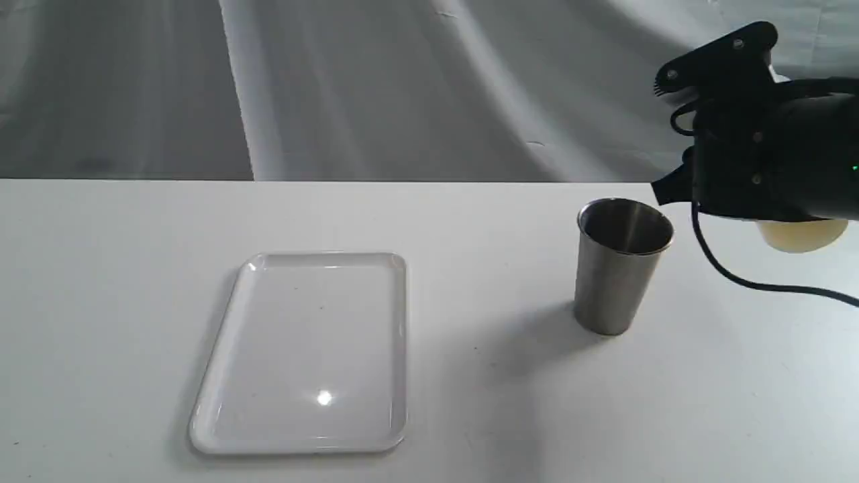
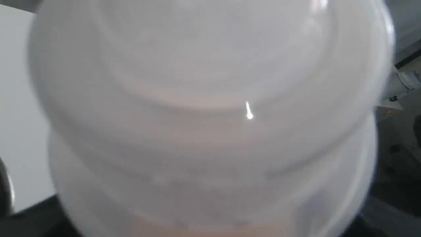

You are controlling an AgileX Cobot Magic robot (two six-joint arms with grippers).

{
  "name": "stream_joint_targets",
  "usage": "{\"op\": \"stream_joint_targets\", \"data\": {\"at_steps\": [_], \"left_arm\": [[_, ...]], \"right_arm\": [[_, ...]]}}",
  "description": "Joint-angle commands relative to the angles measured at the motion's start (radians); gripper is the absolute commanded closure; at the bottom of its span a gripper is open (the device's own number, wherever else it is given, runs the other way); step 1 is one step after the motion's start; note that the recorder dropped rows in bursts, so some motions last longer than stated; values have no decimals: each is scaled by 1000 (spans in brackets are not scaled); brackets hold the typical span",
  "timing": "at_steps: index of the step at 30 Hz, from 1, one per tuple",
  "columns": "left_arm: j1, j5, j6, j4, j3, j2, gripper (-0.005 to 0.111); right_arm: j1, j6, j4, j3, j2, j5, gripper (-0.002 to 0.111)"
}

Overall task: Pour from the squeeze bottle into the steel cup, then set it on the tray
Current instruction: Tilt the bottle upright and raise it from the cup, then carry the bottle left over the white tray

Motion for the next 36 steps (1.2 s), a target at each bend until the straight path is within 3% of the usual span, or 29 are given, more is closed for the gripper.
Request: {"op": "stream_joint_targets", "data": {"at_steps": [1, 8, 20, 27, 36], "left_arm": [[-3, -7, -2, 1, 4, -5, 98], [-3, -7, -2, 1, 4, -5, 98], [-3, -7, -2, 1, 4, -5, 98], [-3, -7, -2, 1, 4, -5, 98], [-3, -7, -2, 1, 4, -5, 98]], "right_arm": [[2, 4, 19, -3, -34, -9, 71], [2, 7, 54, -3, -38, -100, 71], [2, -1, 160, -8, -99, -519, 71], [3, -181, 305, -8, -99, -801, 71], [3, -438, 570, -8, -99, -1009, 71]]}}
